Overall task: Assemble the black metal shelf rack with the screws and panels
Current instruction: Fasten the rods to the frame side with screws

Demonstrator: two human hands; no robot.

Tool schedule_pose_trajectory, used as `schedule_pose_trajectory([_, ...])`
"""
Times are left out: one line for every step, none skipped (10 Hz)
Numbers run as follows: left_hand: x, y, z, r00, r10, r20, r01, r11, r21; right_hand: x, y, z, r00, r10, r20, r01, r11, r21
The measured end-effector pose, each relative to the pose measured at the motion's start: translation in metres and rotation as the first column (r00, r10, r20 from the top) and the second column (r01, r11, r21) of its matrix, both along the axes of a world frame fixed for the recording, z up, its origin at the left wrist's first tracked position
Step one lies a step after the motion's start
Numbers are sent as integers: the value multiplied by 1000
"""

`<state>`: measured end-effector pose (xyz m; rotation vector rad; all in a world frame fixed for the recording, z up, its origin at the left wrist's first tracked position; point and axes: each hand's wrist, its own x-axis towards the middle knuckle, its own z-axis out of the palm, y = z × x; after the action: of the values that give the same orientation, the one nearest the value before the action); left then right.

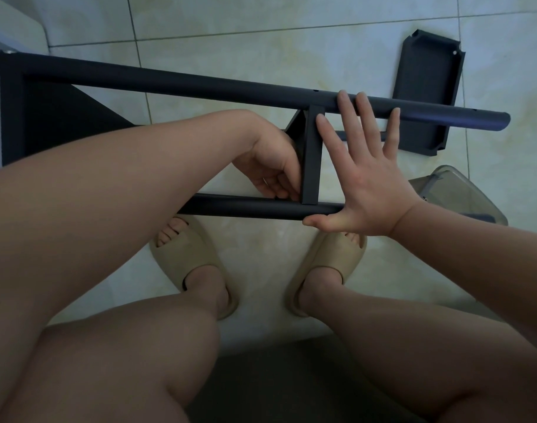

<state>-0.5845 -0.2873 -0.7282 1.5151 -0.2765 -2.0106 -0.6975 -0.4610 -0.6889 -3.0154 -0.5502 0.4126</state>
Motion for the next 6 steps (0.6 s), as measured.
schedule_pose_trajectory([2, 1, 1, 1000, -2, -11, 2, 1000, -10, 0, 0, -1, 1000, 0, 2, 0, 1000, 0])
schedule_pose_trajectory([3, 4, 1, 1000, 1, -18, -1, 1000, -9, 0, 0, -1, 1000, 2, 6, -2, 1000, 0])
schedule_pose_trajectory([3, 5, 0, 999, 6, -32, -6, 1000, 2, 0, -1, -1, 1000, 3, 8, -3, 1000, 3])
schedule_pose_trajectory([-1, 4, -1, 999, 1, -35, -2, 1000, -9, 0, 0, -1, 1000, 3, 7, -3, 1000, 2])
schedule_pose_trajectory([-4, 2, -3, 999, 12, -38, -12, 1000, -17, 0, 0, -1, 1000, -2, 6, 2, 1000, 4])
schedule_pose_trajectory([-3, 2, -2, 999, 7, -39, -8, 1000, -16, 0, 0, 0, 1000, -5, 8, 5, 1000, 10])
